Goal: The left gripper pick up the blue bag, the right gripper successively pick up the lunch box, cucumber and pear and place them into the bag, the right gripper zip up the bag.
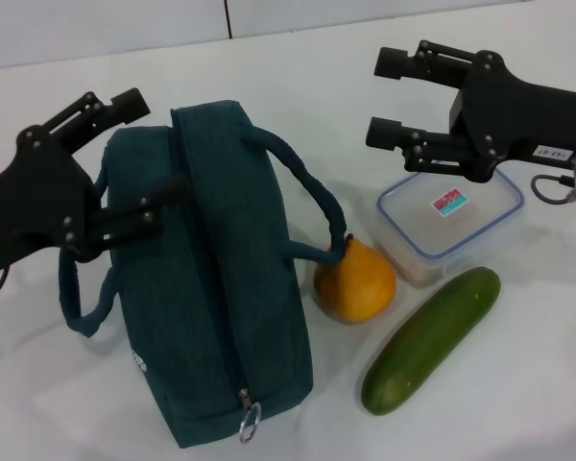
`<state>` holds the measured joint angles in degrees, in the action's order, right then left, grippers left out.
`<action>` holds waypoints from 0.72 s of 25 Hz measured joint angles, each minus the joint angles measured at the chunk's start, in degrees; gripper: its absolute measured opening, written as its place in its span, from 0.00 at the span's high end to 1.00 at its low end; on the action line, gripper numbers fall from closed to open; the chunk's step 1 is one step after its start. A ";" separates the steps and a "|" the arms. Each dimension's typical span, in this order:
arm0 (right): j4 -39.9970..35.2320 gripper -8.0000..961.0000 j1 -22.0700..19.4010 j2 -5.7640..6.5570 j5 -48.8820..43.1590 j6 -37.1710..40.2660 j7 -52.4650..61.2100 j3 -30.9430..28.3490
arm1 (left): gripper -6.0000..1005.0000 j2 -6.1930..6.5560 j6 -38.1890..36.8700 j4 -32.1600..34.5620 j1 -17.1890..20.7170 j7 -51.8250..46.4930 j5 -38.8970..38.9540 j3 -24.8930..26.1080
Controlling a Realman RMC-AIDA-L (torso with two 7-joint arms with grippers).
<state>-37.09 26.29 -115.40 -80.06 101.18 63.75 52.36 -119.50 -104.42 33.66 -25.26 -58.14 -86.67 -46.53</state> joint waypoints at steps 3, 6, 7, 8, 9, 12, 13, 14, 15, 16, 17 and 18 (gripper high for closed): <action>0.00 0.23 0.15 0.00 0.01 -0.18 0.14 0.02 | 0.11 0.01 0.00 0.00 -0.09 0.01 0.01 -0.05; 0.00 0.23 0.28 0.00 0.02 -0.23 0.20 -0.14 | 0.11 0.02 0.00 0.23 -0.14 -0.11 0.01 -0.06; 0.00 0.23 0.33 0.00 0.03 -0.26 0.21 -0.21 | 0.12 0.03 0.00 0.31 -0.14 -0.17 0.01 -0.06; 0.00 0.23 0.35 0.00 0.04 -0.29 0.21 -0.22 | 0.12 0.04 0.00 0.35 -0.14 -0.21 0.01 -0.06; 0.00 0.23 0.37 0.00 0.04 -0.30 0.21 -0.22 | 0.12 0.04 0.00 0.37 -0.14 -0.24 0.01 -0.06; 0.00 0.23 0.40 0.00 0.07 -0.32 0.07 -0.20 | 0.12 0.10 0.00 0.51 -0.35 -1.44 0.03 -0.06; 0.00 0.23 0.41 0.00 0.08 -0.33 -0.01 -0.18 | 0.12 0.20 0.00 0.71 -0.72 -2.87 0.06 0.02; 0.00 0.23 0.41 0.00 0.11 -0.34 -0.08 -0.17 | 0.12 0.33 0.00 0.84 -1.04 -4.44 0.06 0.07; 0.00 0.23 0.42 0.00 0.18 -0.35 -0.12 -0.17 | 0.12 0.64 0.00 1.31 -1.74 -7.16 0.12 0.18; 0.00 0.23 0.44 0.01 0.32 -0.36 -0.13 -0.17 | 0.12 0.97 0.00 2.04 -2.34 -9.75 0.10 0.21; 0.00 0.23 0.49 0.01 0.50 -0.37 -0.13 -0.15 | 0.12 1.31 0.03 2.99 -2.86 -12.36 0.08 0.23; 0.00 0.23 0.52 0.00 0.64 -0.38 -0.14 -0.10 | 0.12 1.73 0.19 4.72 -3.38 -15.77 0.08 0.22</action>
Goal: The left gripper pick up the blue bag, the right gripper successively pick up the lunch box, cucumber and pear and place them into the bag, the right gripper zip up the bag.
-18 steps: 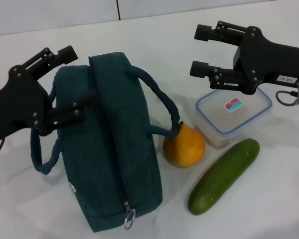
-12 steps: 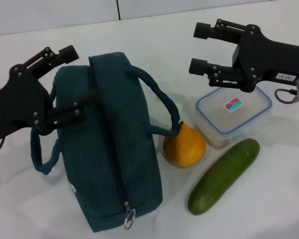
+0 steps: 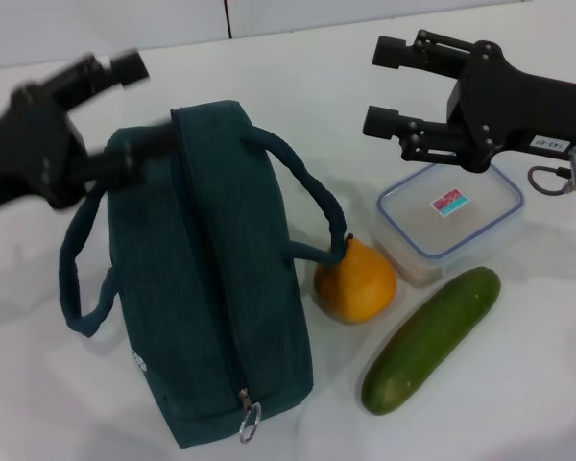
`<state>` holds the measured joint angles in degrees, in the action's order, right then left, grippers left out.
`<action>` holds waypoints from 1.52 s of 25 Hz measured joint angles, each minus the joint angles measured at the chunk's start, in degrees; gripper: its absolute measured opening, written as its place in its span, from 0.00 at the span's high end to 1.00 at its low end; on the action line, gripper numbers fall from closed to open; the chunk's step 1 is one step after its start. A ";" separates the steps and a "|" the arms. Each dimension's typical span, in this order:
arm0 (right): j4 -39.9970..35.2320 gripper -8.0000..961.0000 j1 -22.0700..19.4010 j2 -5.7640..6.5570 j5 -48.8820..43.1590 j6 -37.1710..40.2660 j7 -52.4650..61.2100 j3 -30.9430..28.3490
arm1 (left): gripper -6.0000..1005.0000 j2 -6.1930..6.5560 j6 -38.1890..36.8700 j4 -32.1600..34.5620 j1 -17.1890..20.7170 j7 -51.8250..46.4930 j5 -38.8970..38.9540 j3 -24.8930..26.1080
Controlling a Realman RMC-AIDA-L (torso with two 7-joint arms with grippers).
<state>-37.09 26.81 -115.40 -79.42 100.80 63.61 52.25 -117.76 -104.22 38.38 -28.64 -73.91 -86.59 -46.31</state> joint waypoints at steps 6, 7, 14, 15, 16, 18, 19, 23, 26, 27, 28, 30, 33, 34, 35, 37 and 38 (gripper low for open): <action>0.00 0.24 0.09 0.07 0.10 -0.18 0.04 -0.07 | 0.12 0.16 3.08 16.35 -1.21 -20.20 -6.63 -0.25; 0.00 0.24 0.09 0.12 0.09 -0.25 0.11 -0.11 | 0.13 -0.01 3.31 19.85 -1.26 -24.41 -8.75 -0.20; -0.49 0.24 0.11 0.27 0.10 -1.26 0.75 -0.13 | 0.13 -0.04 3.19 31.87 0.42 -40.93 -13.36 -0.30; -0.59 0.24 0.25 0.34 0.09 -1.63 1.25 -0.13 | 0.13 -0.05 3.04 32.89 0.91 -41.78 -14.41 -0.37; -0.68 0.24 0.47 0.43 0.09 -1.90 1.76 -0.13 | 0.13 -0.10 2.78 33.30 1.28 -42.43 -15.63 -0.58; -0.76 0.24 1.02 0.68 0.01 -2.25 2.90 -0.14 | 0.13 -0.13 2.53 33.71 1.63 -43.20 -16.56 -0.80; -0.77 0.24 1.25 0.76 -0.05 -2.30 3.20 -0.14 | 0.13 -0.10 1.36 34.87 2.49 -46.05 -19.13 -1.62; -0.80 0.24 2.73 0.81 -0.49 -2.41 3.39 0.20 | 0.13 -0.65 0.74 36.64 4.13 -48.36 -22.15 -1.97; -0.80 0.24 3.79 0.80 -0.95 -2.58 3.67 0.36 | 0.14 -1.17 0.75 37.64 5.31 -48.71 -22.49 -1.82; -0.80 0.24 4.04 0.80 -1.06 -2.82 3.78 0.37 | 0.14 -1.27 0.76 38.38 5.89 -48.89 -22.50 -1.78; -0.80 0.24 4.19 0.78 -1.10 -3.09 3.84 0.38 | 0.14 -1.33 0.78 38.90 6.27 -49.03 -22.49 -1.67; -0.80 0.24 4.24 0.71 -1.12 -3.89 3.84 0.39 | 0.14 -1.47 0.86 39.90 7.06 -49.17 -22.31 -1.40; -0.80 0.24 4.25 0.52 -1.14 -4.78 3.78 0.40 | 0.14 -1.60 0.91 41.21 8.01 -49.21 -21.87 -1.24; -0.80 0.24 4.25 0.48 -1.15 -4.90 3.78 0.40 | 0.14 -1.62 0.91 41.65 8.29 -49.21 -21.65 -1.24; -0.80 0.24 4.26 0.44 -1.16 -5.02 3.77 0.40 | 0.14 -1.64 0.90 42.13 8.58 -49.21 -21.21 -1.24; -0.80 0.24 4.28 0.43 -1.18 -5.08 3.77 0.40 | 0.14 -1.65 0.87 43.00 9.24 -49.22 -19.68 -1.22; -0.80 0.24 4.28 0.43 -1.18 -5.09 3.78 0.40 | 0.14 -1.65 0.85 43.27 9.50 -49.41 -18.92 -1.22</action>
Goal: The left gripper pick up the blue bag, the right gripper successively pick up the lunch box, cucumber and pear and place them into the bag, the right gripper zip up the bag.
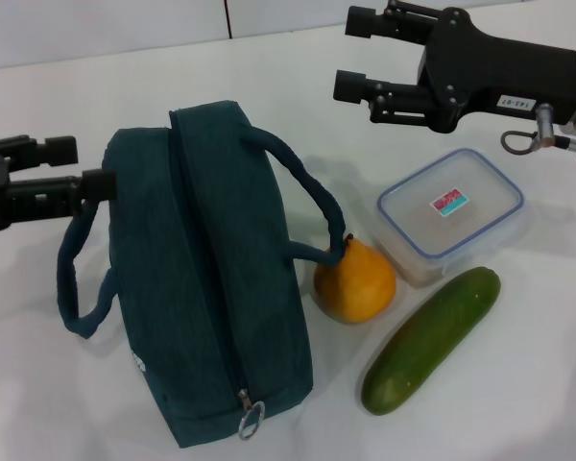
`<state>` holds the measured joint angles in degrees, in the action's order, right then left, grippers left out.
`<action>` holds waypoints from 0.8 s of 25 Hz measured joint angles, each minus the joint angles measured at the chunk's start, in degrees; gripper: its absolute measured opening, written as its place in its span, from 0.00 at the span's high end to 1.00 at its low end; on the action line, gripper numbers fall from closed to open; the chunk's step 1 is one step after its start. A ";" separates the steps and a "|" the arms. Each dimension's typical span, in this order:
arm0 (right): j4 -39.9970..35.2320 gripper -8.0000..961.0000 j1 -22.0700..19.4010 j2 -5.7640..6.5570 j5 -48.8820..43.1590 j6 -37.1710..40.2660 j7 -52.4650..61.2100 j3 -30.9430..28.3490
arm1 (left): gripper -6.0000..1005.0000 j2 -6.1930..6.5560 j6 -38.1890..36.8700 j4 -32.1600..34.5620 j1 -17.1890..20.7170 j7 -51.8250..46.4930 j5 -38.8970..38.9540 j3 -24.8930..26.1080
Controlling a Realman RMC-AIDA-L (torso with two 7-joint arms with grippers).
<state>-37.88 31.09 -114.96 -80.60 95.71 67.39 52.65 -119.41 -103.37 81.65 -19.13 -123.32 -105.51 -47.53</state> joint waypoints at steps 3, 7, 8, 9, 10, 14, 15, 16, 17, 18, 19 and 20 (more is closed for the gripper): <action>0.00 0.24 0.16 0.11 0.00 -0.01 0.30 0.00 | 0.14 0.01 -0.06 1.22 0.42 -2.23 0.21 -0.24; -0.03 0.24 0.89 0.38 -0.05 -0.01 1.55 0.00 | 0.15 -0.09 -0.06 2.42 0.44 -4.90 -1.07 -0.42; -0.04 0.24 0.95 0.39 -0.08 -0.01 1.68 0.00 | 0.15 -0.13 -0.04 2.53 0.43 -5.21 -1.12 -0.56; -0.05 0.24 0.98 0.40 -0.09 -0.03 1.74 0.00 | 0.15 -0.18 0.04 2.65 0.43 -5.52 -1.17 -0.79; -0.05 0.24 0.98 0.37 -0.12 -0.05 1.75 0.01 | 0.15 -0.21 0.15 2.69 0.43 -5.74 -1.24 -0.93; -0.07 0.24 1.00 0.06 -0.42 -0.08 1.81 0.08 | 0.15 -0.33 0.61 2.75 0.41 -7.46 -2.00 -2.31; -0.08 0.24 1.04 -0.03 -0.57 -0.09 1.82 0.11 | 0.15 -0.35 0.60 2.75 0.41 -7.77 -2.12 -2.95; -0.09 0.24 1.04 -0.04 -0.63 -0.09 1.82 0.12 | 0.15 -0.35 0.76 2.77 0.43 -8.34 -2.50 -4.03; -0.09 0.24 1.02 -0.06 -0.67 -0.09 1.82 0.14 | 0.15 -0.35 1.06 2.86 0.45 -8.85 -3.00 -5.11; -0.09 0.24 0.96 -0.08 -0.68 -0.09 1.83 0.15 | 0.15 -0.35 1.63 2.96 0.45 -9.30 -3.62 -6.01; -0.08 0.24 0.92 -0.10 -0.69 -0.09 1.83 0.17 | 0.15 -0.35 2.45 3.07 0.47 -9.82 -4.35 -6.99; -0.02 0.24 0.88 -0.11 -0.69 -0.09 1.84 0.21 | 0.15 -0.35 3.66 3.15 0.50 -10.39 -5.38 -7.74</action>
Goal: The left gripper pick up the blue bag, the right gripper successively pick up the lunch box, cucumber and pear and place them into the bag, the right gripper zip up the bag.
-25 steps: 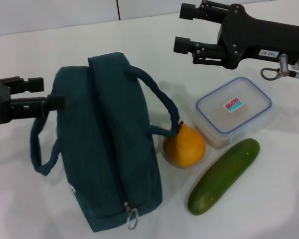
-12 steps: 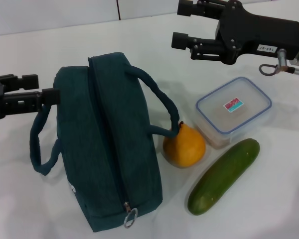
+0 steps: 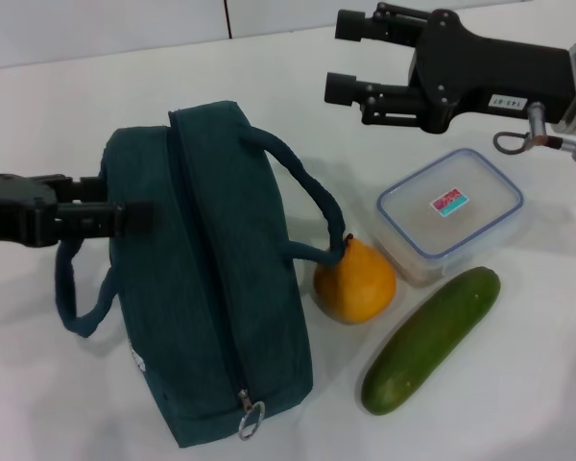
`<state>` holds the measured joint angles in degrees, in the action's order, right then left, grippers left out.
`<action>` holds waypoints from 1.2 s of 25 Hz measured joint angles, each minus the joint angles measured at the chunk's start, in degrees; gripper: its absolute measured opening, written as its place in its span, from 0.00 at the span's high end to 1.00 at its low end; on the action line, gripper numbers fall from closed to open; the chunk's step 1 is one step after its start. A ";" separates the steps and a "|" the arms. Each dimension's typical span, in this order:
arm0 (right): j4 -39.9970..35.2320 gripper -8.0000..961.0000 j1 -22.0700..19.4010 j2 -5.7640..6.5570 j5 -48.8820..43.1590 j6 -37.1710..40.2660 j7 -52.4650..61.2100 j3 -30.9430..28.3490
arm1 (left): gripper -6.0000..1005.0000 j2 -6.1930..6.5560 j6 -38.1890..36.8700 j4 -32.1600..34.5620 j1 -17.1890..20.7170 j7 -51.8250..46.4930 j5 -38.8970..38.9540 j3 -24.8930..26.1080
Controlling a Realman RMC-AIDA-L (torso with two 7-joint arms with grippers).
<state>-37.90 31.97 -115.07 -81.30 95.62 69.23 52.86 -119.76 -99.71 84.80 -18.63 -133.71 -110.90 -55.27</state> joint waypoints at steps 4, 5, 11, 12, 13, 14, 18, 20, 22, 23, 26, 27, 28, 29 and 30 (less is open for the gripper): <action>0.18 0.24 -0.39 -0.11 -0.01 0.00 0.02 1.02 | 0.15 0.01 1.18 -0.05 0.14 -0.93 -0.73 -0.34; 0.18 0.24 -0.50 -0.12 -0.01 0.00 0.02 1.15 | 0.16 0.03 1.19 -0.09 0.20 -0.96 -0.70 -0.47; 0.51 0.24 -0.68 -0.19 0.17 0.49 0.02 1.27 | 0.16 0.08 1.23 -0.28 0.40 -0.91 -0.82 -3.14; 0.56 0.24 -0.68 -0.21 0.21 0.51 0.04 1.27 | 0.16 0.10 1.24 -0.42 0.45 -0.72 -0.91 -3.48; 0.61 0.24 -0.69 -0.24 0.23 0.52 0.05 1.27 | 0.16 0.12 1.24 -0.57 0.47 -0.55 -0.95 -3.66; 0.70 0.24 -0.73 -0.26 0.27 0.55 0.05 1.28 | 0.16 0.15 1.26 -1.10 0.41 -0.20 -1.00 -3.72; 0.82 0.24 -1.09 -0.36 0.27 0.58 0.03 1.33 | 0.16 0.31 1.28 -3.70 -0.64 1.43 -0.93 -3.46; 0.89 0.24 -1.24 -0.43 0.28 0.60 -0.14 1.37 | 0.16 0.41 1.28 -4.94 -1.26 2.48 -0.88 -3.37; 1.17 0.24 -1.30 -0.50 0.36 0.62 -0.56 1.38 | 0.16 0.45 1.28 -5.73 -1.54 3.92 -0.82 -3.32; 1.32 0.24 -1.30 -0.52 0.39 0.62 -0.79 1.38 | 0.21 0.45 1.28 -6.05 -1.65 4.77 -0.81 -3.31; 1.63 0.24 -1.30 -0.62 0.49 0.62 -1.25 1.38 | 0.34 0.45 1.27 -7.04 -2.20 6.59 -0.81 -3.36; 1.66 0.24 -1.30 -0.64 0.50 0.62 -1.31 1.37 | 0.38 0.46 1.26 -7.38 -2.45 6.86 -0.81 -3.34; 1.71 0.24 -1.33 -0.65 0.51 0.62 -1.34 1.37 | 0.39 0.47 1.26 -7.60 -2.61 7.07 -0.84 -3.33; 1.85 0.24 -1.35 -0.65 0.53 0.61 -1.37 1.35 | 0.40 0.50 1.26 -7.98 -2.83 7.40 -0.89 -3.33; 2.05 0.24 -1.38 -0.66 0.59 0.58 -1.40 1.33 | 0.41 0.50 1.26 -8.17 -2.96 7.56 -0.93 -3.33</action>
<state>-35.86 30.60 -115.74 -80.70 96.20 67.83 54.19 -119.27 -98.45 76.62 -21.59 -126.16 -111.82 -58.60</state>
